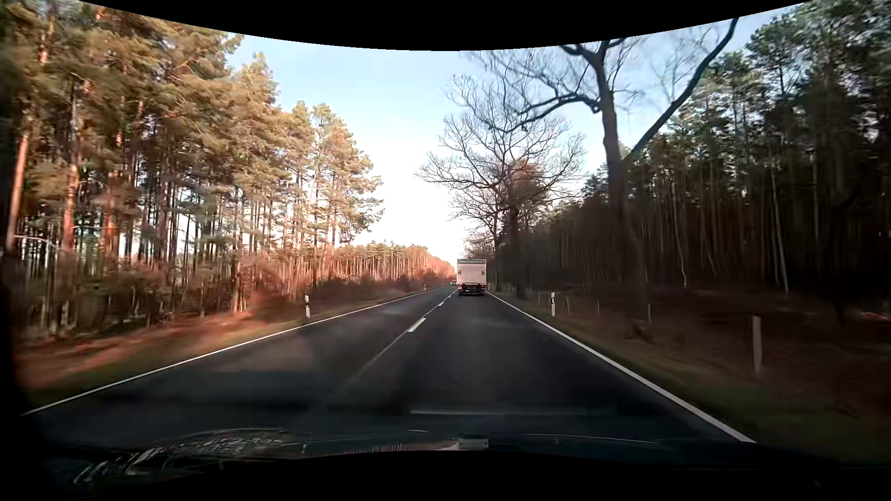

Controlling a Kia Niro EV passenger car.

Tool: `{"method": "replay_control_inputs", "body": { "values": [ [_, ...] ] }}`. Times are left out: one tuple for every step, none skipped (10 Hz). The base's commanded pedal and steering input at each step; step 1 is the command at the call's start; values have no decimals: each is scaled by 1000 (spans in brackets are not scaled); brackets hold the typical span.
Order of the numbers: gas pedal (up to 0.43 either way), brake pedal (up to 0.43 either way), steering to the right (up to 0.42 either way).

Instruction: Follow the waypoints while adhering to traffic rules and regulations

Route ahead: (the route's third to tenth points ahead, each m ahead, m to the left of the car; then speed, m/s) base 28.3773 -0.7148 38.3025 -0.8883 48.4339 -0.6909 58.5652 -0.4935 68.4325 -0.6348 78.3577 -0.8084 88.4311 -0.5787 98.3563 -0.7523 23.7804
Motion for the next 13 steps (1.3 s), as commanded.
{"method": "replay_control_inputs", "body": {
  "values": [
    [157, 0, -1],
    [157, 0, -2],
    [157, 0, -2],
    [157, 0, -2],
    [157, 0, -2],
    [157, 0, -2],
    [157, 0, -2],
    [157, 0, -2],
    [157, 0, -2],
    [157, 0, -2],
    [157, 0, -1],
    [157, 0, -2],
    [157, 0, -1]
  ]
}}
